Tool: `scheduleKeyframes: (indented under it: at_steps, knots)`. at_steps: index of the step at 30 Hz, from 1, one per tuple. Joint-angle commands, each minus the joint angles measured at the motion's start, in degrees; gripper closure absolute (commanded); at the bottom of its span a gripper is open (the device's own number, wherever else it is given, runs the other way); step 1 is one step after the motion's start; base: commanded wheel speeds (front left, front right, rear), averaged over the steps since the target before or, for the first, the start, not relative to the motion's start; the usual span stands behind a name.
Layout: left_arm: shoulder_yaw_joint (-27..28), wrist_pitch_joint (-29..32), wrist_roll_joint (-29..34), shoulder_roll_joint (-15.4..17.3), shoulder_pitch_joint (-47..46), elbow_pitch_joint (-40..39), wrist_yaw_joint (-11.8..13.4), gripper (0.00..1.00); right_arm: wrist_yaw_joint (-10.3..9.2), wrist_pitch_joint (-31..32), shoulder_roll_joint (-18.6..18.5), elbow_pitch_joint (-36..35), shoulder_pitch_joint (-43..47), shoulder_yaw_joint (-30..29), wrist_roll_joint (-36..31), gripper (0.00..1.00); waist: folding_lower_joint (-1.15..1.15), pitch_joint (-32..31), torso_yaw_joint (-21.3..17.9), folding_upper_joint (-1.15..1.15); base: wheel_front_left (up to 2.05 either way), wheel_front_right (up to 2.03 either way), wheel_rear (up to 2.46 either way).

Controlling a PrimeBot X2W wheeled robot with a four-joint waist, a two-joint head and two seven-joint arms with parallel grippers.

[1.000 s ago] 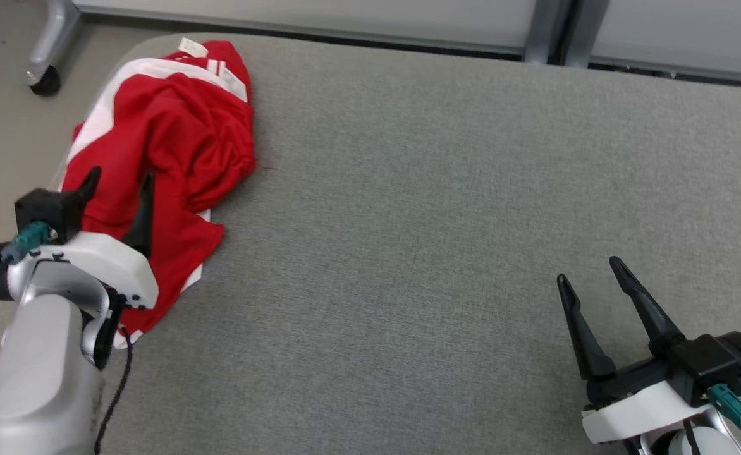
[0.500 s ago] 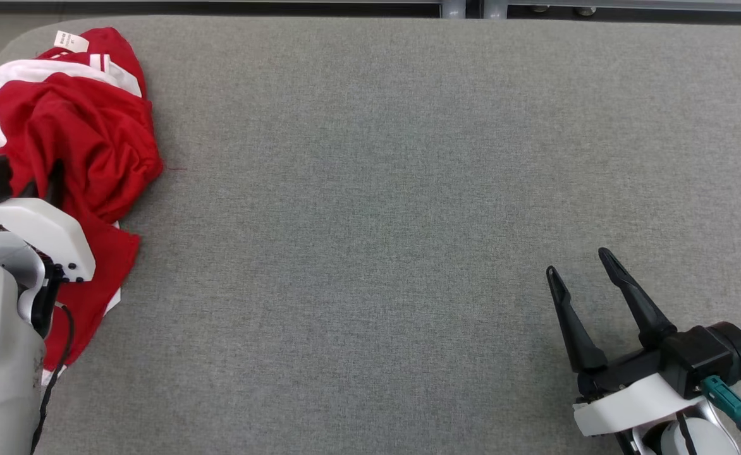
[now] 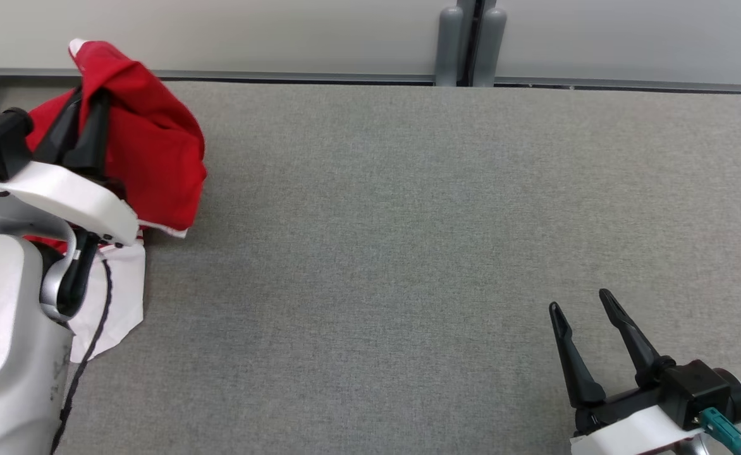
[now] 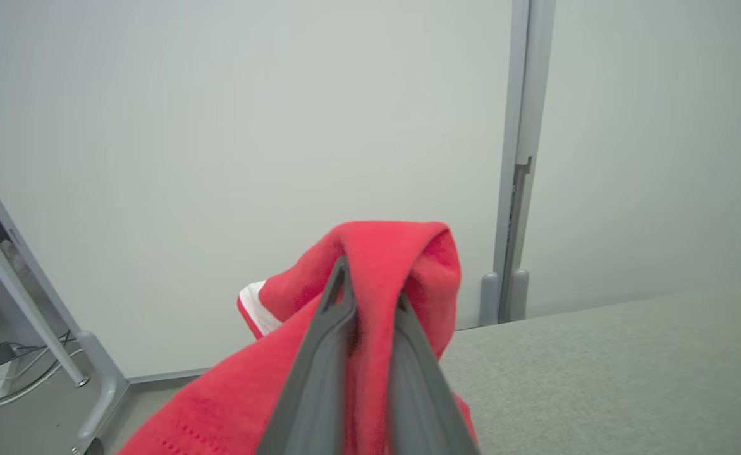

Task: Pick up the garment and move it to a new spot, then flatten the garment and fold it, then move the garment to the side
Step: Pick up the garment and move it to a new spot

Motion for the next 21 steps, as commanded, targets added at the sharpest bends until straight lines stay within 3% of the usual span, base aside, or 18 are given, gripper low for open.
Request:
scheduleKeyframes:
  at_steps: [1,7,12,17,21]
  knots:
    - [-0.5,2.04,-1.75,-0.33,1.86,-5.75,-0.08,1.0,-0.01,-0.28,0.02,-0.1,0.67,-0.25,0.38,0.0,0.0,-1.55,-1.36,0.0,0.0,0.0,0.0]
    - [-3.5,11.2,-7.43,-3.55,7.8,-27.72,0.78,1.0,-0.01,-0.25,0.2,-0.4,0.98,-0.31,1.11,0.0,0.0,-3.14,-5.7,0.0,0.0,0.0,0.0]
    - [-7.94,16.83,-11.34,-7.54,11.31,-37.06,2.18,1.0,-0.01,-0.21,0.19,-0.58,0.6,-0.34,2.18,0.0,0.0,-3.33,-10.54,0.0,0.0,0.0,0.0]
    - [-11.0,19.33,-13.23,-9.91,14.19,-35.75,3.2,1.0,-0.01,-0.2,0.18,-0.75,0.08,-0.35,3.05,0.0,0.0,-2.74,-14.93,0.0,0.0,0.0,0.0]
    - [-11.4,18.71,-13.39,-10.91,16.19,-25.73,4.71,1.0,-0.01,-0.2,0.2,-0.74,0.19,-0.62,4.12,0.0,0.0,-2.01,-18.76,0.0,0.0,0.0,0.0]
